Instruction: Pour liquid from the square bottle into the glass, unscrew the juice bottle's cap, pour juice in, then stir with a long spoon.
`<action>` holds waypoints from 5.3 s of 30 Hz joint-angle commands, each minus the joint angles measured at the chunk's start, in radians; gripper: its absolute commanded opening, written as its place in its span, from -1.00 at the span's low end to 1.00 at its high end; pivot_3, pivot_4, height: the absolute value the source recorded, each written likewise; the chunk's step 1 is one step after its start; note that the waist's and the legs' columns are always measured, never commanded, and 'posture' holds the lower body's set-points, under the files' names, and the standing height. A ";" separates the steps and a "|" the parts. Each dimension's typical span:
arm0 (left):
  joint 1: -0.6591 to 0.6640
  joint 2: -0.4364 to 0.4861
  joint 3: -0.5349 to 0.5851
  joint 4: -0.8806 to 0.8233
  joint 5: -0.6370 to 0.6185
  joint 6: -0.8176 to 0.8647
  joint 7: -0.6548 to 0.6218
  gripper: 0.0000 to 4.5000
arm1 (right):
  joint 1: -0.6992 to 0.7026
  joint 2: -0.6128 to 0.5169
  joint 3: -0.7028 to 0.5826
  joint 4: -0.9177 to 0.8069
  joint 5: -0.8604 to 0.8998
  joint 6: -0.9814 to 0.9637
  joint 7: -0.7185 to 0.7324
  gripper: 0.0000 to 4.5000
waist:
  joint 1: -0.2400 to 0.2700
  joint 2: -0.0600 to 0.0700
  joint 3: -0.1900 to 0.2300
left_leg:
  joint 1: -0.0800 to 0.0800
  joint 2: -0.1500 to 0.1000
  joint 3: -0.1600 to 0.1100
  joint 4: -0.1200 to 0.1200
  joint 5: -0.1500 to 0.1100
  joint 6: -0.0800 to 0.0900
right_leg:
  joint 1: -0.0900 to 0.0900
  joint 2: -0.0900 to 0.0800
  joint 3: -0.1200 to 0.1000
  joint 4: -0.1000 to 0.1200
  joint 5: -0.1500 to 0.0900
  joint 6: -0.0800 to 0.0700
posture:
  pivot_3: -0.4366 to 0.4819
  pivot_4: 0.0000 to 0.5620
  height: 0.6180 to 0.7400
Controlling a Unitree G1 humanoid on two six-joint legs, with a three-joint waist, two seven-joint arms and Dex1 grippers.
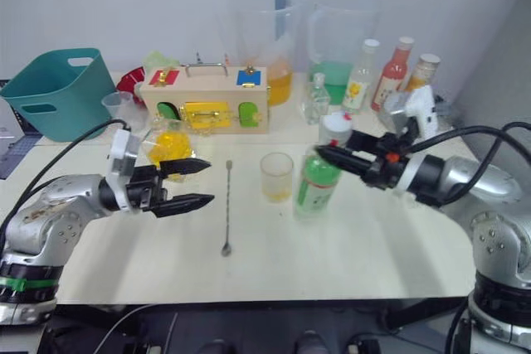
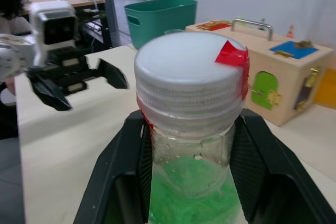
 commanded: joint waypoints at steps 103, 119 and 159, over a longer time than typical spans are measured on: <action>0.003 -0.010 -0.038 -0.081 -0.004 0.028 -0.064 1.00 | 0.258 0.202 0.267 -0.321 -0.014 0.037 -0.590 -0.42 | -0.002 -0.002 0.000 | 0.000 0.000 -0.001 0.001 0.000 0.000 | 0.000 0.000 -0.001 0.000 0.000 0.000 | -0.05 -0.47 1.00; 0.068 0.017 0.016 -0.143 -0.013 0.047 -0.022 1.00 | 0.322 0.028 0.106 -0.182 0.134 -0.033 -0.302 0.98 | 0.003 -0.002 0.000 | 0.000 0.000 -0.001 0.001 0.000 0.001 | 0.002 0.000 -0.001 -0.001 0.000 0.000 | -0.05 -0.47 1.00; 0.291 0.106 0.171 -0.345 -0.097 0.088 0.120 1.00 | -0.073 0.007 0.355 0.293 -0.260 -0.393 0.489 -0.34 | 0.003 -0.003 0.000 | 0.001 0.001 0.000 0.001 0.001 0.001 | 0.001 0.000 -0.001 -0.001 0.000 0.000 | -0.05 -0.47 1.00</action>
